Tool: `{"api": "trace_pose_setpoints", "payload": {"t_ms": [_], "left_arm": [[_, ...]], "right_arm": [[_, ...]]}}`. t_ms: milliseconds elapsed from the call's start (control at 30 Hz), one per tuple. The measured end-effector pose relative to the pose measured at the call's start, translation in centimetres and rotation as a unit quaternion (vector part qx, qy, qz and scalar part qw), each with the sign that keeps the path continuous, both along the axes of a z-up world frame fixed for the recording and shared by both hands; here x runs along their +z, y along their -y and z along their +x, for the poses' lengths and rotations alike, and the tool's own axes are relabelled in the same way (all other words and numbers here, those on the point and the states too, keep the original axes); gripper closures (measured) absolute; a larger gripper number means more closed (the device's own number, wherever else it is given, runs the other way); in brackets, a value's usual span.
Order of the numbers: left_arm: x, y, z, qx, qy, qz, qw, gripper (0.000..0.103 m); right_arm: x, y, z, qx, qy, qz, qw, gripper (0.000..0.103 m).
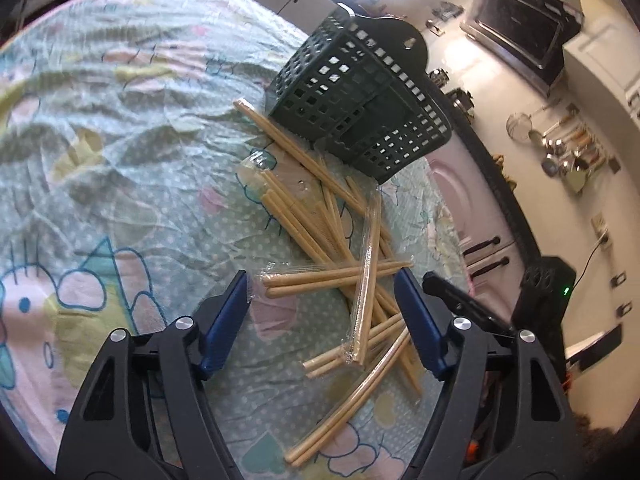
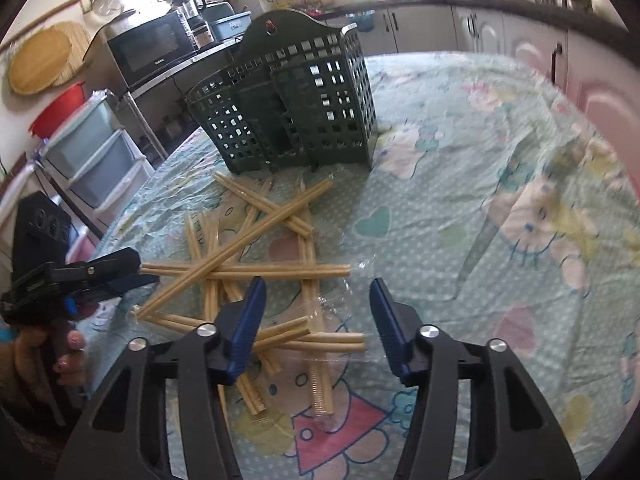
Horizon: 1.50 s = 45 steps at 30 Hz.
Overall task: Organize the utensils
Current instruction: 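Close the left tool on a wooden chopstick while the right tool grasps another chopstick, then lift the chopstick in the left tool over the green caddy while the right tool carries its chopstick there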
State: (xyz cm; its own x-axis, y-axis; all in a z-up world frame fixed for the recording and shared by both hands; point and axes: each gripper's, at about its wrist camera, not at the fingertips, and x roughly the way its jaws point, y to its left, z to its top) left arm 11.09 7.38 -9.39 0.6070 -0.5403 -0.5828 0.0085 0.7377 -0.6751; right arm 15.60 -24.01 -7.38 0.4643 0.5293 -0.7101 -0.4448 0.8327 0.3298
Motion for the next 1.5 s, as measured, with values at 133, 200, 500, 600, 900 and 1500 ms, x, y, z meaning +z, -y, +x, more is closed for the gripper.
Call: {"api": "trace_pose_setpoints", "payload": {"t_ms": [133, 200, 500, 600, 900, 1500], "left_arm": [[-0.5, -0.6, 0.2, 0.009, -0.008, -0.026, 0.9996, 0.047], [-0.6, -1.0, 0.2, 0.014, -0.01, -0.035, 0.9992, 0.053], [-1.6, -1.6, 0.2, 0.02, -0.026, -0.054, 0.998, 0.084], [-1.3, -1.8, 0.0, 0.021, -0.015, -0.059, 0.9979, 0.089], [3.8, -2.0, -0.1, 0.0, 0.065, -0.017, 0.9977, 0.097], [15.3, 1.1, -1.2, -0.06, 0.168, 0.175, 0.9682, 0.1]], "right_arm": [[0.1, -0.1, -0.1, 0.008, -0.005, 0.013, 1.0, 0.08], [0.3, 0.0, -0.2, 0.009, -0.003, 0.018, 1.0, 0.091], [1.4, 0.8, -0.5, -0.01, 0.026, 0.026, 0.999, 0.101], [1.9, 0.9, -0.5, -0.012, 0.036, 0.028, 0.999, 0.101], [5.6, 1.1, -0.7, -0.009, 0.071, 0.04, 0.997, 0.102], [15.3, -0.4, -2.7, 0.039, 0.135, 0.07, 0.988, 0.102]]}}
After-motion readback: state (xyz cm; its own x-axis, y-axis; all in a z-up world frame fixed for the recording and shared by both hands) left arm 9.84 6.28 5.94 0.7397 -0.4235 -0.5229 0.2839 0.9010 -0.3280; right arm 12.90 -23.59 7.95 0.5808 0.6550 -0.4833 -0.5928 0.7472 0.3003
